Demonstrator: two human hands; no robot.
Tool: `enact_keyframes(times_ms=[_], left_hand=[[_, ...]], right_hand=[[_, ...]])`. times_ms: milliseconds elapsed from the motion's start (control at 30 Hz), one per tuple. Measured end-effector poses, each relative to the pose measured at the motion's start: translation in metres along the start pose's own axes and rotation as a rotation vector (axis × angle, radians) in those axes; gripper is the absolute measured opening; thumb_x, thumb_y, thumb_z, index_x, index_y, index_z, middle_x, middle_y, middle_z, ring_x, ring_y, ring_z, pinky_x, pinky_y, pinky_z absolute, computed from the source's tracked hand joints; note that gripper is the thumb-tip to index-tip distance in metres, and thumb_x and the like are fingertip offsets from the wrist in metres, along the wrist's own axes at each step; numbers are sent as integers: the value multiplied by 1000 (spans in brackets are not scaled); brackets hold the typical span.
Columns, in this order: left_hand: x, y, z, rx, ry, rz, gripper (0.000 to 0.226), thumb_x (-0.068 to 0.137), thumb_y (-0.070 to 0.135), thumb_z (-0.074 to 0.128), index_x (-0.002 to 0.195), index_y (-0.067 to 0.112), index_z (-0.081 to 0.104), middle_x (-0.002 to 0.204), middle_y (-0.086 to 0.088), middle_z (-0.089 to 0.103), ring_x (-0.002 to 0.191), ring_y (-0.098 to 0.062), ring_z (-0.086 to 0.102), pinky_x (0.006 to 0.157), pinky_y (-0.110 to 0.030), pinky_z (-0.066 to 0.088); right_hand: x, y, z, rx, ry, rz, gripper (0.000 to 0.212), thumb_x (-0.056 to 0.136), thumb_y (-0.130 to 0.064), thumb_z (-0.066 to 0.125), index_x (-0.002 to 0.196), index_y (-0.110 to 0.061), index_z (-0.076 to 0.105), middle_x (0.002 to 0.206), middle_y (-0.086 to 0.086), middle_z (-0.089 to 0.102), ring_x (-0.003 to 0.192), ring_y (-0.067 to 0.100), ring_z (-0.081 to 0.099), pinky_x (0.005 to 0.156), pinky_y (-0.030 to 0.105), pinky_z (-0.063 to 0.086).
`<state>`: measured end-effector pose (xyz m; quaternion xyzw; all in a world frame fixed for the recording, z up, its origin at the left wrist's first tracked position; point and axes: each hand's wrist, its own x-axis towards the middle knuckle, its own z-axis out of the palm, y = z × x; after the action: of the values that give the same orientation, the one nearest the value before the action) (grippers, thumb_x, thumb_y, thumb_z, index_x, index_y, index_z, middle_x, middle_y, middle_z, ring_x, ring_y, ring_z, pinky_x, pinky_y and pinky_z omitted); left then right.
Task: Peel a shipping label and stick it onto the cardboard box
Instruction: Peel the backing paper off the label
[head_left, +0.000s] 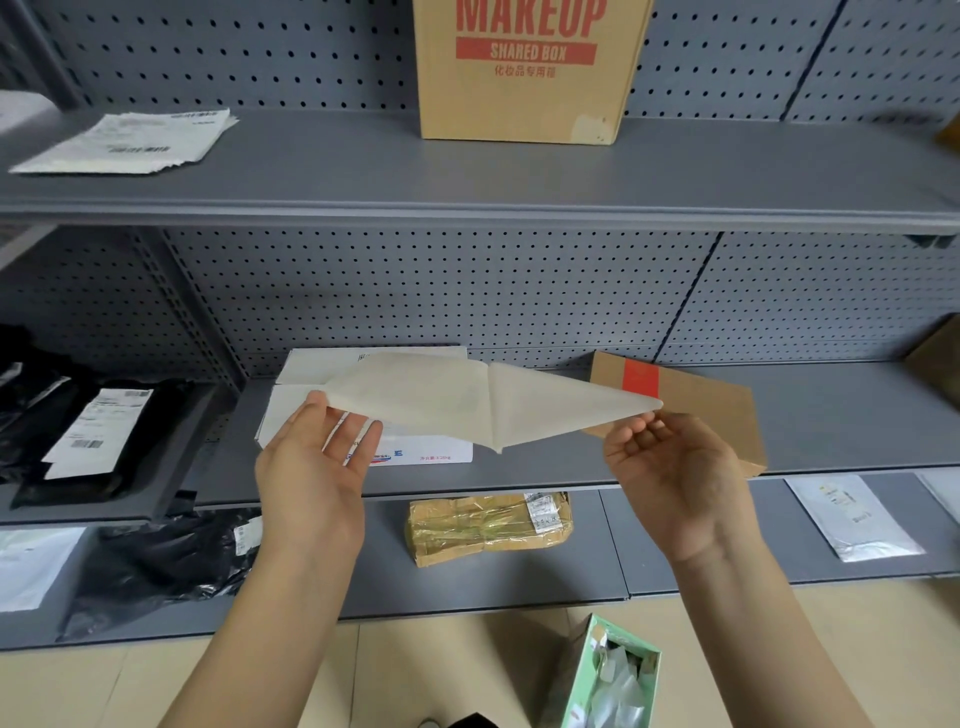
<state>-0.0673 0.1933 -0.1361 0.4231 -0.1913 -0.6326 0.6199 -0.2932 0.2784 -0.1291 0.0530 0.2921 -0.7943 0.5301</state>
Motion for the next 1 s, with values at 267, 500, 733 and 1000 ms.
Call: enact_keyframes(times_ms=[267, 500, 733, 1000], left_hand=[[3, 7, -7, -18, 66, 38, 11, 94, 19, 53, 87, 17, 61, 84, 1, 56, 75, -13, 59, 69, -27, 54], [2, 13, -7, -48, 63, 73, 14, 94, 20, 51, 85, 19, 63, 78, 6, 63, 70, -9, 63, 69, -25, 55], [0, 21, -11, -97, 80, 98, 26, 94, 18, 51, 73, 21, 67, 72, 7, 65, 71, -10, 64, 73, -26, 55], [0, 26, -13, -141, 81, 134, 15, 95, 18, 49, 86, 16, 61, 82, 2, 61, 85, -16, 64, 80, -30, 56]], right_hand=[[-1, -4, -1, -28, 5, -50, 7, 73, -4, 50, 72, -10, 49, 69, 1, 48, 61, 11, 47, 59, 21, 42], [-1, -5, -5, -62, -51, -82, 23, 53, -6, 63, 71, -11, 50, 62, 1, 52, 53, 12, 53, 51, 19, 48], [-4, -6, -4, -72, -36, -95, 7, 73, -6, 52, 71, -13, 51, 64, 0, 51, 56, 11, 51, 58, 21, 45], [-8, -5, -7, -62, -13, -89, 22, 90, -9, 40, 72, -13, 51, 66, 0, 50, 60, 11, 49, 62, 21, 43]])
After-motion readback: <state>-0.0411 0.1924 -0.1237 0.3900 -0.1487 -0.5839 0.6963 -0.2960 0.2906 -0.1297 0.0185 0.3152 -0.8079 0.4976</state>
